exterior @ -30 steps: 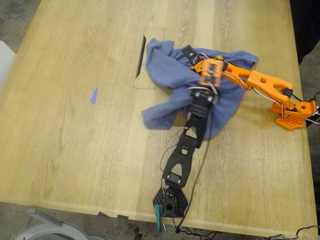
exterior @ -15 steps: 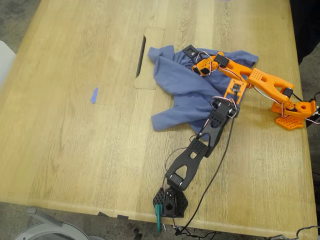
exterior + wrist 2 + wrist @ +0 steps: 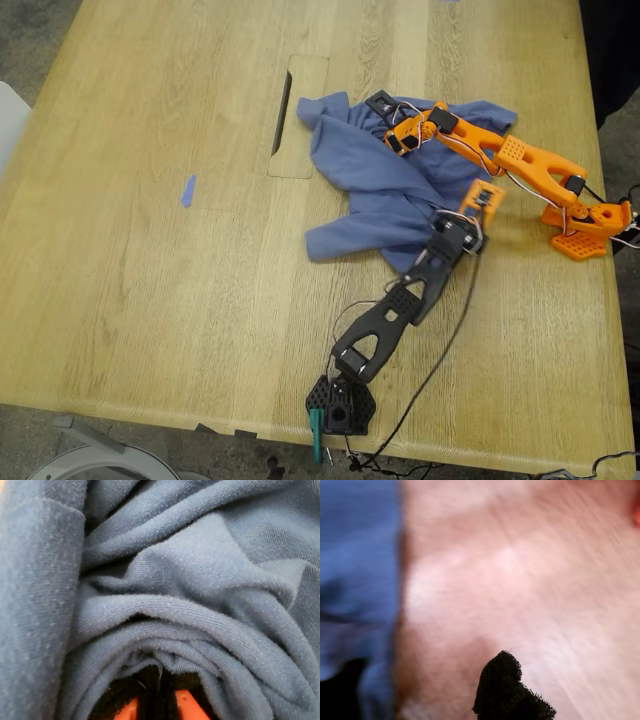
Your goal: Fold a T-shirt
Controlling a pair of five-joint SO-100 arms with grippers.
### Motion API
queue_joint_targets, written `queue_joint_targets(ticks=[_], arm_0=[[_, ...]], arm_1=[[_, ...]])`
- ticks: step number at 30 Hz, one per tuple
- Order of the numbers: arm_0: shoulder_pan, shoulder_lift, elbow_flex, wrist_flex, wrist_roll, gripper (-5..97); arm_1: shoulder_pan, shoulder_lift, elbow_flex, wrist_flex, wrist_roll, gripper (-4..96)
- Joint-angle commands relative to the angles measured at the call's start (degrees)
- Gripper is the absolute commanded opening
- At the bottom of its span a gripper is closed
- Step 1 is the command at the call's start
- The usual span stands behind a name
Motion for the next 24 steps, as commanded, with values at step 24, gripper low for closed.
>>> queue_joint_targets(ticks=[24], arm_0=[[-3.6,10.2,-1.85,3.87,3.78,64]], arm_1=[[-0.7,4.13,-0.79,1.23,0.44,-0.2]])
